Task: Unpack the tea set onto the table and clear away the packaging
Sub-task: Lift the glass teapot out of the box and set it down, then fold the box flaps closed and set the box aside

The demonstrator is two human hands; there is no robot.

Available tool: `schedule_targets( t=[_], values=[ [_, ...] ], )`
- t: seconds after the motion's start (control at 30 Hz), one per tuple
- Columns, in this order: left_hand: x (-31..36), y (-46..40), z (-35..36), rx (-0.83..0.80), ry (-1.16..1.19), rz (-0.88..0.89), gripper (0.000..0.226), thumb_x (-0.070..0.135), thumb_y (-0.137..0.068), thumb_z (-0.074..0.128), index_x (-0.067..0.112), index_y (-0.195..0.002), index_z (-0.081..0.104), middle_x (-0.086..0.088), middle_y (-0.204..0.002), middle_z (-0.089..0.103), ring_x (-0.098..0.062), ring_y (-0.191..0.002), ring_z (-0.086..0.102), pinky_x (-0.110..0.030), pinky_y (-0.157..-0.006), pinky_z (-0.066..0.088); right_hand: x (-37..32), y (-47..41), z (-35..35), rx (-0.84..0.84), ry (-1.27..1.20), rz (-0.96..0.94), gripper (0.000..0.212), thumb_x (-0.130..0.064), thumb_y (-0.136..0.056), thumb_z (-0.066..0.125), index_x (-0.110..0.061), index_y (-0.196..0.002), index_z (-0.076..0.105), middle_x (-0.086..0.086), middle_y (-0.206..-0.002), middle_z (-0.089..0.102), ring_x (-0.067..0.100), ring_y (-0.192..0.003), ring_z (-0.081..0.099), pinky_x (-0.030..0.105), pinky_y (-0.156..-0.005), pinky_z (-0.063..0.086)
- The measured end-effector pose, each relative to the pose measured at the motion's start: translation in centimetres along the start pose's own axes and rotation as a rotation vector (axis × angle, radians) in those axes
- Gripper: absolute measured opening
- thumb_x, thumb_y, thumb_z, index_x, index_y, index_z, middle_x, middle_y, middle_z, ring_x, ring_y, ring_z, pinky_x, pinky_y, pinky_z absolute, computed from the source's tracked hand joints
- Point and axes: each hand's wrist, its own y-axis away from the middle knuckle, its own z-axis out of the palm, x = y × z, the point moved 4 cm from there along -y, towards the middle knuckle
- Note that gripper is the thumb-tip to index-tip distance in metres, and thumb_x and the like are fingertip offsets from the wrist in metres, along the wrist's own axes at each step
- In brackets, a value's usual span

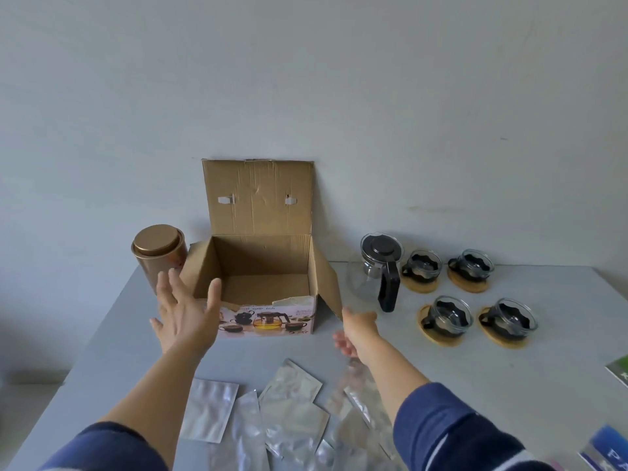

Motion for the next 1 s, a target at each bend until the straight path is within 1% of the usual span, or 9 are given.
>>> schedule_targets(
  t=[0.1, 0.17, 0.23, 0.33, 0.43, 0.63, 0.73, 0.9, 1.0],
  values=[
    [-0.3, -0.1, -0.6, 0.036, 0.263, -0.202, 0.087, 0.038, -0.092, 0.054, 0.013, -0.153, -0.003, -0.013, -0.155, 0.026, -0.038, -0.134, 0.04, -0.052, -0.104, 0.037, 0.0, -0.3, 0.8, -0.144, -0.49, 0.19, 0.023, -0.015, -0.095, 0.049, 0.0, -0.113, 0.047, 0.021, -0.097, 0.064, 0.026, -0.065, 0.06, 0.034, -0.058, 0.051],
    [0.3, 0.0, -1.1, 0.06, 0.324, -0.163, 0.081, 0.022, -0.091, 0.057, 0.018, -0.152, 0.004, -0.017, -0.132, 0.053, -0.036, -0.107, 0.056, -0.046, -0.089, 0.047, -0.4, -0.4, 0.9, -0.179, -0.685, 0.257, 0.013, -0.007, -0.095, 0.05, 0.004, -0.101, 0.052, 0.019, -0.087, 0.061, 0.026, -0.073, 0.06, 0.035, -0.074, 0.052],
    [0.8, 0.0, -1.4, 0.113, 0.249, -0.047, 0.075, 0.014, -0.091, 0.054, 0.027, -0.15, 0.009, -0.013, -0.121, 0.061, -0.033, -0.089, 0.058, -0.042, -0.075, 0.048, -1.0, -0.2, 0.9, -0.179, -0.774, 0.271, 0.013, -0.001, -0.095, 0.047, 0.004, -0.085, 0.052, 0.017, -0.078, 0.055, 0.026, -0.087, 0.059, 0.038, -0.087, 0.049],
    [1.3, 0.3, -1.2, 0.087, 0.116, 0.097, 0.061, 0.014, -0.096, 0.048, 0.035, -0.147, 0.02, 0.003, -0.135, 0.057, -0.032, -0.101, 0.064, -0.036, -0.071, 0.048, -1.1, 0.3, 0.8, -0.183, -0.787, 0.282, 0.018, 0.001, -0.095, 0.047, 0.003, -0.078, 0.05, 0.017, -0.078, 0.053, 0.025, -0.095, 0.054, 0.041, -0.099, 0.046],
    [0.9, 0.3, -1.2, 0.021, -0.025, 0.233, 0.041, 0.028, -0.1, 0.044, 0.036, -0.14, 0.045, 0.012, -0.148, 0.045, -0.022, -0.117, 0.058, -0.037, -0.079, 0.053, -0.8, 1.0, 0.8, -0.206, -0.783, 0.272, 0.016, 0.003, -0.094, 0.048, 0.003, -0.078, 0.051, 0.017, -0.078, 0.054, 0.025, -0.079, 0.058, 0.044, -0.103, 0.045],
    [-0.8, -1.1, -3.0, 0.016, 0.026, 0.292, 0.039, 0.024, -0.098, 0.05, 0.036, -0.135, 0.054, 0.012, -0.146, 0.047, -0.02, -0.121, 0.057, -0.037, -0.089, 0.052, -1.7, 1.7, 2.0, -0.231, -0.742, 0.209, 0.004, 0.006, -0.092, 0.05, 0.006, -0.091, 0.053, 0.018, -0.078, 0.057, 0.023, -0.07, 0.059, 0.044, -0.091, 0.054],
    [-1.2, -1.7, -3.2, -0.004, -0.002, 0.298, 0.039, 0.025, -0.098, 0.051, 0.036, -0.135, 0.054, 0.01, -0.146, 0.047, -0.021, -0.124, 0.055, -0.037, -0.091, 0.052, -2.9, 2.1, 2.0, -0.126, -0.77, 0.036, 0.028, 0.009, -0.09, 0.048, 0.0, -0.117, 0.051, 0.019, -0.091, 0.061, 0.023, -0.07, 0.064, 0.042, -0.065, 0.061],
    [-0.8, -1.8, -2.8, -0.042, -0.017, 0.304, 0.039, 0.029, -0.099, 0.048, 0.034, -0.138, 0.051, 0.008, -0.15, 0.043, -0.021, -0.128, 0.051, -0.04, -0.096, 0.05, -6.0, 4.7, 0.5, 0.191, -0.662, -0.497, 0.028, 0.001, -0.089, 0.048, -0.018, -0.108, 0.054, 0.009, -0.108, 0.063, 0.027, -0.092, 0.065, 0.039, -0.08, 0.055],
    [0.2, -1.3, -2.0, -0.102, -0.042, 0.323, 0.041, 0.033, -0.1, 0.045, 0.035, -0.141, 0.046, 0.01, -0.153, 0.037, -0.019, -0.132, 0.045, -0.039, -0.097, 0.047, -8.0, 7.0, 0.4, 0.296, -0.405, -0.83, 0.019, -0.003, -0.088, 0.055, -0.016, -0.101, 0.058, 0.0, -0.098, 0.065, 0.019, -0.089, 0.064, 0.019, -0.073, 0.051]
  ],
)
